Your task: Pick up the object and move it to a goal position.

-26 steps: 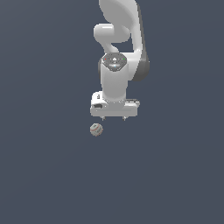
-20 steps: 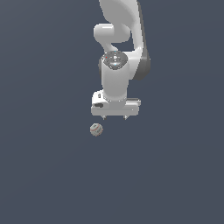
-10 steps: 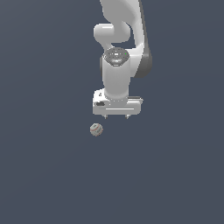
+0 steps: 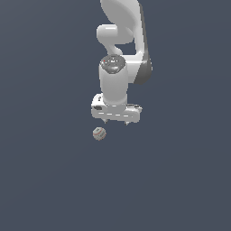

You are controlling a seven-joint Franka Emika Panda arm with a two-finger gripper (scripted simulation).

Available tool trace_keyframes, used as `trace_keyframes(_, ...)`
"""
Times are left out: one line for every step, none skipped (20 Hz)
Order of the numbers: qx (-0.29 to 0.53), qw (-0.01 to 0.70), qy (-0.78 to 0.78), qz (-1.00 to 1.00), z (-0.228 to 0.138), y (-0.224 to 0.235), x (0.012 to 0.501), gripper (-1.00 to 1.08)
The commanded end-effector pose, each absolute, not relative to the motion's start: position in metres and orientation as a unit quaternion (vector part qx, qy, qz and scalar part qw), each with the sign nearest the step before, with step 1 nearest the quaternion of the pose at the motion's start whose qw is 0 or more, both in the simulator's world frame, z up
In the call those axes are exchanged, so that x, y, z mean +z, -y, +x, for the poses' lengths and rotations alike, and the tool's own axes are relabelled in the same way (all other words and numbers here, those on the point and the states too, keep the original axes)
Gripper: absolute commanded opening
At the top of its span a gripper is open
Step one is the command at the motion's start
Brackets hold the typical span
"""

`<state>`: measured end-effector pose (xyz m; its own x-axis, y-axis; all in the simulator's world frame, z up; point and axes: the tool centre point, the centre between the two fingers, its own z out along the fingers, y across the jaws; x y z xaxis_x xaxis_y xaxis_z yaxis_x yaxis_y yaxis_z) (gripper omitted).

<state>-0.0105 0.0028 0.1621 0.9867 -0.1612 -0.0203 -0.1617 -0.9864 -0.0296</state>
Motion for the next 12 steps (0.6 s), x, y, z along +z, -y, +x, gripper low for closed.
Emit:
trace_keyframes(0.009, 0.015, -0.113, -0.993, -0.011, 0.005, 0.156, 1.00)
trace_keyframes(0.009, 0.015, -0.128, -0.992, -0.011, 0.009, 0.153, 1.00)
trace_keyframes(0.009, 0.014, -0.144, -0.989, -0.011, 0.012, 0.150, 1.00)
trace_keyframes(0.009, 0.014, -0.161, -0.987, -0.011, 0.016, 0.147, 1.00)
trace_keyframes(0.009, 0.014, -0.178, -0.984, -0.012, 0.021, 0.144, 1.00)
trace_keyframes(0.008, 0.013, -0.196, -0.981, -0.012, 0.025, 0.141, 1.00)
trace_keyframes(0.008, 0.012, -0.213, -0.977, -0.012, 0.029, 0.138, 1.00)
trace_keyframes(0.008, 0.012, -0.231, -0.973, -0.013, 0.034, 0.134, 1.00)
trace_keyframes(0.007, 0.011, -0.248, -0.969, -0.013, 0.038, 0.131, 1.00)
trace_keyframes(0.007, 0.010, -0.265, -0.964, -0.014, 0.042, 0.128, 1.00)
trace_keyframes(0.007, 0.010, -0.282, -0.959, -0.015, 0.047, 0.125, 1.00)
trace_keyframes(0.006, 0.009, -0.299, -0.954, -0.015, 0.051, 0.122, 1.00)
